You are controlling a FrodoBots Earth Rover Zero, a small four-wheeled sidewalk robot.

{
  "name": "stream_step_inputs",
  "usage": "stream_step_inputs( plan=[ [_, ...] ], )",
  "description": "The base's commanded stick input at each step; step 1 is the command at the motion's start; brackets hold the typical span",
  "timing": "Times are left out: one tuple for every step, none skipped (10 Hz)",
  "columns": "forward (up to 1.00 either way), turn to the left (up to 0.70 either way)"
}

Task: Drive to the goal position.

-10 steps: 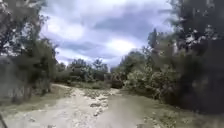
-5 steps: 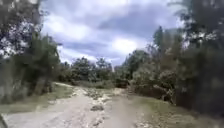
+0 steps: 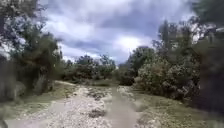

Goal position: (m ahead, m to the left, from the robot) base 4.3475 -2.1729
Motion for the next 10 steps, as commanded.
stream_step_inputs(
  plan=[
    [0.85, 0.00],
    [0.85, 0.00],
    [0.85, 0.00],
    [0.85, 0.00],
    [0.85, 0.00],
    [0.85, 0.00],
    [0.85, 0.00],
    [0.85, 0.00],
    [0.85, 0.00],
    [0.85, 0.00]
  ],
)
